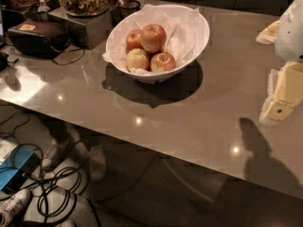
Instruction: Pick apple from white bowl
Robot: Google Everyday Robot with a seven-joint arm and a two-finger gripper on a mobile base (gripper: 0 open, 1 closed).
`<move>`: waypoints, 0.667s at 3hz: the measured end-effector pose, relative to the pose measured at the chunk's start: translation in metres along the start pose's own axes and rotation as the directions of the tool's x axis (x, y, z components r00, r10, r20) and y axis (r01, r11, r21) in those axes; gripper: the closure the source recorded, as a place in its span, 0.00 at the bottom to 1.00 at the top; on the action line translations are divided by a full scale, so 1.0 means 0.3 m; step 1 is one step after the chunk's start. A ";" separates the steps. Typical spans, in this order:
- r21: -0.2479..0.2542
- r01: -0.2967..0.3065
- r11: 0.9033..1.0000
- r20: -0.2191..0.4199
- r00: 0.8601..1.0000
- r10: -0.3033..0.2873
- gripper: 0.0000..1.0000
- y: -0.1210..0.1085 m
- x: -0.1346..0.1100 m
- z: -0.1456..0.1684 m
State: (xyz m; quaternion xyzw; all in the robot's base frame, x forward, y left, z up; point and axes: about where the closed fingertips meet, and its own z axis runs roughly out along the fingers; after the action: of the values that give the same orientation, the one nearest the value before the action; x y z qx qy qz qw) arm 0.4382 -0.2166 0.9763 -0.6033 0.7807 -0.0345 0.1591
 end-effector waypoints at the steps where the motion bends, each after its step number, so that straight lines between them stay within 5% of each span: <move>1: 0.000 0.000 1.000 0.000 1.000 0.000 0.00 0.000 0.000 0.000; 2: 0.001 0.008 1.000 0.007 1.000 -0.008 0.00 -0.005 -0.010 -0.003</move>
Offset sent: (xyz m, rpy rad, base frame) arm 0.0052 0.0063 0.0000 0.0142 0.0110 0.0331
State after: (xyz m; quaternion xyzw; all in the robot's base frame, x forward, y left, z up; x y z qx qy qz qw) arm 0.4399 -0.2143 0.9780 -0.6065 0.7777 -0.0334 0.1623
